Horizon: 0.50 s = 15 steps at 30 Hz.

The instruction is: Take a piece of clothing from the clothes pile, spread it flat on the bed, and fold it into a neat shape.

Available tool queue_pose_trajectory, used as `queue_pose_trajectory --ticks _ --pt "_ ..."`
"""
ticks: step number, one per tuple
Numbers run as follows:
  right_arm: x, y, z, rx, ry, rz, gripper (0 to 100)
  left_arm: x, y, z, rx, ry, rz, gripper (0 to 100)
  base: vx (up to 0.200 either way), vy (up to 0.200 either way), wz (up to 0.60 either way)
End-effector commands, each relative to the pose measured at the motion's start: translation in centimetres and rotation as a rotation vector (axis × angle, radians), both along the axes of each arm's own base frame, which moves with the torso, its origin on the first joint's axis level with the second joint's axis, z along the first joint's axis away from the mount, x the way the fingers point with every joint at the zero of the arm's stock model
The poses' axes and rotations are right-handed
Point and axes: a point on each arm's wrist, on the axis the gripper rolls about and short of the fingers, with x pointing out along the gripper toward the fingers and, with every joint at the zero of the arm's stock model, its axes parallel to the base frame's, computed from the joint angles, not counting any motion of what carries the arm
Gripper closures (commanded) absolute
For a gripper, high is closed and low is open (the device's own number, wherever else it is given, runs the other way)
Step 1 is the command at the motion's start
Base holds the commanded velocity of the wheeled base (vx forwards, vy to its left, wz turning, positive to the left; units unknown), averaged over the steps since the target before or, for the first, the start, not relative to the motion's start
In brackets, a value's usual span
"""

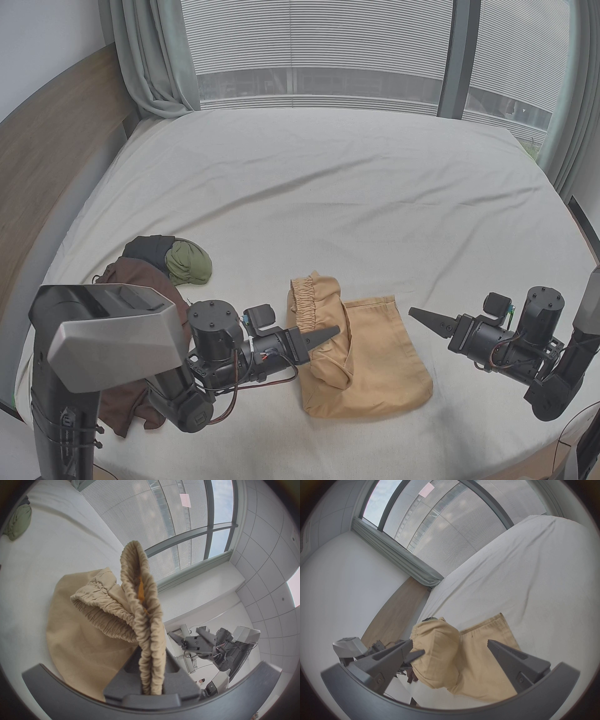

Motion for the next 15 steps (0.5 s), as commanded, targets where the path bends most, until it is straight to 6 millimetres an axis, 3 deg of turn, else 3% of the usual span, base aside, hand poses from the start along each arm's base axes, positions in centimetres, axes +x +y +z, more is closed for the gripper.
queue_pose_trajectory --ticks 1,15 --pt "0.2 -0.5 1.1 0.022 -0.039 -0.022 0 0.5 -1.6 -2.0 0.009 0.013 -0.026 100 0.000 0.000 0.00" --pt "0.3 -0.8 1.1 0.023 -0.044 -0.034 0 1.0 -4.8 -4.2 0.021 0.030 -0.073 100 0.000 0.000 0.00"
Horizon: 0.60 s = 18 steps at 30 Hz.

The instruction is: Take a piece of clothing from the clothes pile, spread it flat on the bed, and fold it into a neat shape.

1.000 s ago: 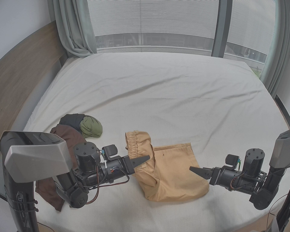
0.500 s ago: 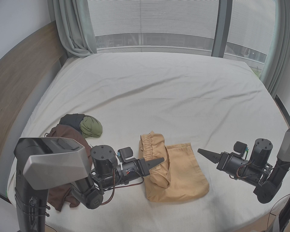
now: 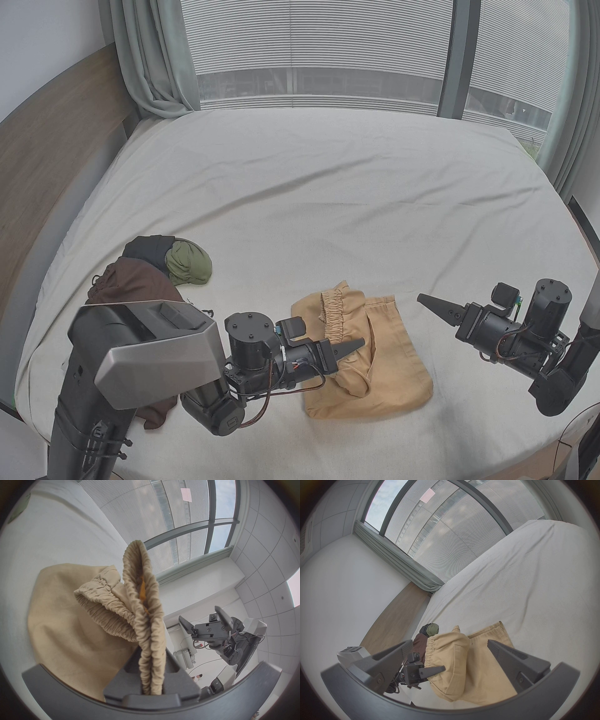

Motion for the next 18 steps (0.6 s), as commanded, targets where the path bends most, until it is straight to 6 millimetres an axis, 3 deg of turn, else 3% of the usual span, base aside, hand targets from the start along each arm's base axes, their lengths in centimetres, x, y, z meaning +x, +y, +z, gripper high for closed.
queue_pose_trajectory --ticks 1,10,11,18 --pt "0.00 -0.07 0.07 0.001 -0.003 -0.002 0 0.12 -0.87 -1.05 0.010 0.013 -0.015 100 0.000 0.000 0.00" --pt "0.00 -0.03 0.13 0.002 -0.006 -0.001 0 0.37 -1.06 -1.04 0.015 0.018 -0.014 100 0.000 0.000 0.00" --pt "-0.03 -0.03 0.11 0.001 -0.004 0.001 0 0.37 -1.06 -1.06 0.016 0.019 -0.014 0 0.000 0.000 0.00" --pt "-0.23 -0.07 0.35 0.005 -0.011 0.011 0 1.01 -1.10 -0.91 0.008 -0.004 0.015 0 0.000 0.000 0.00"
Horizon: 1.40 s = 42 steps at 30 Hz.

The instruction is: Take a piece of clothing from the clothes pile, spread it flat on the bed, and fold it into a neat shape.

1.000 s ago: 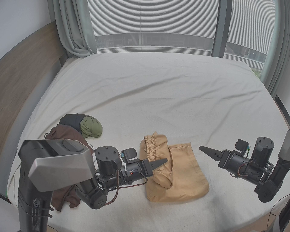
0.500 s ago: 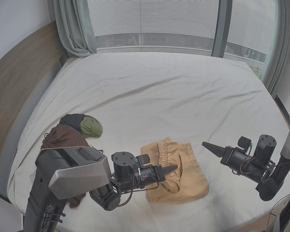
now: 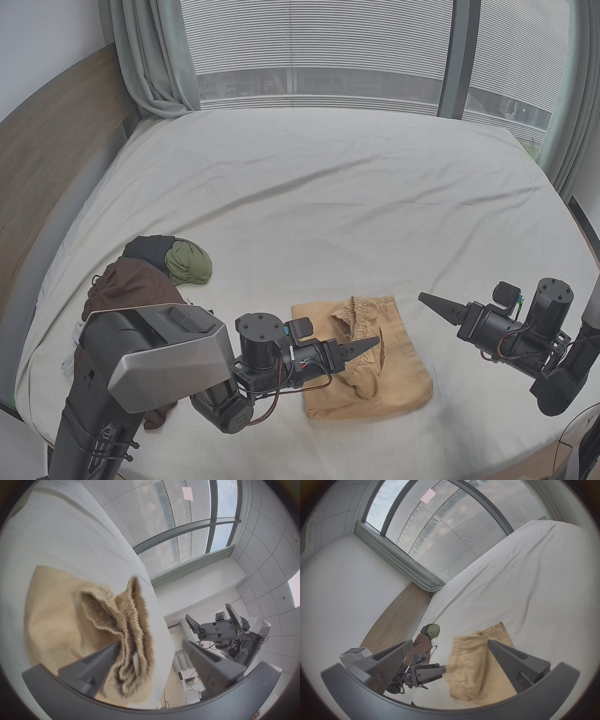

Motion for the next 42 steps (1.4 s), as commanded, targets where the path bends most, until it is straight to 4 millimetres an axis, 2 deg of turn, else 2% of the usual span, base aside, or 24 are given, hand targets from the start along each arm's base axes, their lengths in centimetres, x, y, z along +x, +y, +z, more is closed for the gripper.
queue_pose_trajectory --ticks 1,9,17,18,19,23,27,28,31,32,33,36,40,42 --pt "-0.1 0.0 0.1 0.002 -0.004 0.007 0 0.3 0.0 0.0 -0.001 -0.013 0.022 0 0.000 0.000 0.00" --pt "-0.2 0.2 0.0 0.001 0.001 0.015 0 0.6 1.0 -0.2 0.016 -0.031 0.087 0 0.000 0.000 0.00" --pt "-0.4 0.3 -0.1 -0.002 0.010 0.021 0 0.0 4.0 0.0 0.049 -0.068 0.133 0 0.000 0.000 0.00" --pt "-0.5 0.2 -0.2 -0.004 0.014 0.021 0 -0.3 4.9 0.8 0.060 -0.076 0.146 0 0.000 0.000 0.00" --pt "-0.5 0.2 -0.2 -0.004 0.014 0.021 0 -0.3 5.0 0.9 0.061 -0.077 0.148 0 0.000 0.000 0.00" --pt "-0.5 0.3 -0.2 -0.007 0.017 0.023 0 -1.2 7.3 3.9 0.053 -0.098 0.174 0 0.000 0.000 0.00" --pt "-0.7 0.4 -0.4 -0.009 0.025 0.027 0 -1.8 8.7 5.3 0.049 -0.105 0.193 0 0.000 0.000 0.00" --pt "-0.9 0.7 -0.5 -0.012 0.029 0.043 0 -2.5 10.1 6.1 0.052 -0.101 0.206 0 0.000 0.000 0.00" --pt "-1.1 1.0 -0.6 -0.015 0.035 0.055 0 -3.4 12.1 6.6 0.069 -0.083 0.216 0 0.000 0.000 0.00" --pt "-1.1 1.0 -0.6 -0.015 0.035 0.055 0 -3.4 12.1 6.6 0.069 -0.083 0.216 0 0.000 0.000 0.00" --pt "-1.3 1.3 -0.7 -0.020 0.039 0.066 0 -4.0 13.7 6.9 0.081 -0.078 0.220 0 0.000 0.000 0.00" --pt "-1.4 1.5 -0.8 -0.021 0.040 0.074 0 -5.1 15.6 7.2 0.108 -0.086 0.219 0 0.000 0.000 0.00" --pt "-1.4 1.4 -0.8 -0.023 0.044 0.074 0 -6.3 17.2 8.3 0.125 -0.124 0.224 0 0.000 0.000 0.00" --pt "-1.5 1.6 -0.8 -0.027 0.045 0.081 0 -8.1 18.4 9.2 0.117 -0.122 0.210 0 0.000 0.000 0.00"
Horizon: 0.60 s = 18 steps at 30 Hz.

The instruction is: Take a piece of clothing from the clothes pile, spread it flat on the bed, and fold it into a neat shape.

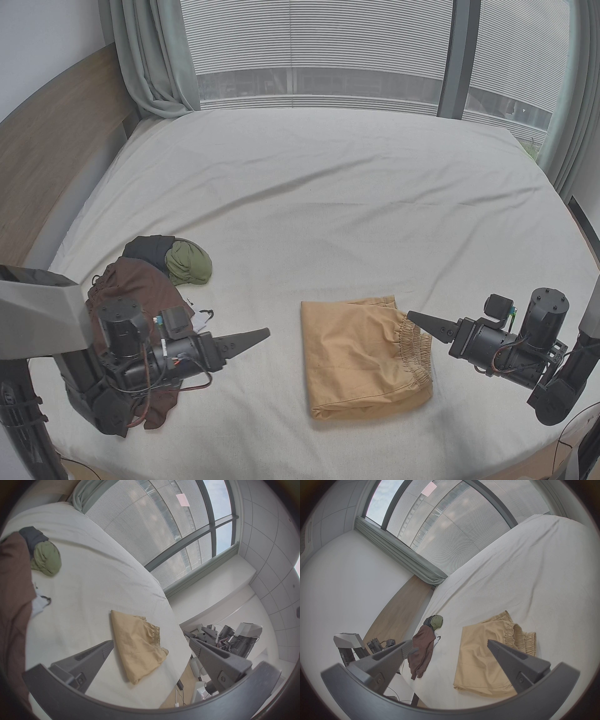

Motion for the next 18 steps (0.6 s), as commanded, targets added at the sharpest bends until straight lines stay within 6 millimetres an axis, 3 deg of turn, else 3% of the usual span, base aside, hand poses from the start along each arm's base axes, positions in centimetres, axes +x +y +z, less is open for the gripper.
queue_pose_trajectory --ticks 1,4,8,18 --pt "-0.2 0.5 -0.2 -0.007 0.006 0.021 0 -3.1 2.9 2.7 -0.010 -0.044 0.005 0 0.000 0.000 0.00" --pt "-0.4 1.0 -0.1 -0.012 0.000 0.044 0 -4.4 3.7 3.2 -0.016 -0.038 -0.014 0 0.000 0.000 0.00" --pt "-0.4 0.9 -0.1 -0.019 -0.006 0.046 0 -4.4 4.5 3.1 -0.007 -0.045 0.002 0 0.000 0.000 0.00" --pt "-1.2 -0.3 -1.8 -0.102 0.042 0.026 0 -5.5 5.6 0.8 0.150 -0.081 -0.015 0 0.000 0.000 0.00"
